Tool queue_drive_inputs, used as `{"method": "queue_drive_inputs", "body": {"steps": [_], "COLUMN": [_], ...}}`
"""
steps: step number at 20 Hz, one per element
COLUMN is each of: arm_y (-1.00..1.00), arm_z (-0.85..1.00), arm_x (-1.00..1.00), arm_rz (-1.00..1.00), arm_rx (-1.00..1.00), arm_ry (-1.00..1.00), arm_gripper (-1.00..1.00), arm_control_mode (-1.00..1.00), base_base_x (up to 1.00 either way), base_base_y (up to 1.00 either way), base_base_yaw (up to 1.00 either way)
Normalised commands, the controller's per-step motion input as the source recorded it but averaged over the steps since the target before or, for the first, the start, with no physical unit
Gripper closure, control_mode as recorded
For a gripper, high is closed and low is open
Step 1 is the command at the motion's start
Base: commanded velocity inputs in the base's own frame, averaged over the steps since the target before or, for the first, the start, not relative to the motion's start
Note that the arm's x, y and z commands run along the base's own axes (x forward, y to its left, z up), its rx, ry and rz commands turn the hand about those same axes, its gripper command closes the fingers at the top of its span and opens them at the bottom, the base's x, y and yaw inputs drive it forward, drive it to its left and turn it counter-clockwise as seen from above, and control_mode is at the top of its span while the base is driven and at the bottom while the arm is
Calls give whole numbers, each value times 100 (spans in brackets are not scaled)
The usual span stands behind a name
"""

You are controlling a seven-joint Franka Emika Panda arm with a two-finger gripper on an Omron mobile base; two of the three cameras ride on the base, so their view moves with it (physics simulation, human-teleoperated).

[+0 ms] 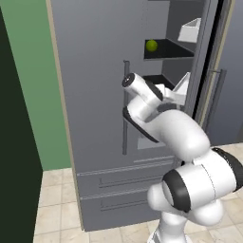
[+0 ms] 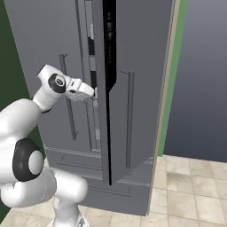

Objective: Open the fridge, remove the pear, lime, and steak, and place them on any counter.

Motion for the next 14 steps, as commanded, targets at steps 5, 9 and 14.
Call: {"method": "queue_drive_inputs", "body": {"steps": [5, 9, 14], "arm_y": [-26, -68, -100], "arm_z": [0, 0, -4], "arm_x": [27, -6, -80], "arm_rz": [0, -3, -13], "arm_rx": [-9, -7, -2], "arm_ry": [0, 0, -1], "arm_gripper": [-100, -100, -100], "arm_control_mode": [-100, -100, -100], "base_base_x": [0, 0, 0], "base_base_y": [0, 0, 0], "base_base_yaw": [0, 0, 0]}}
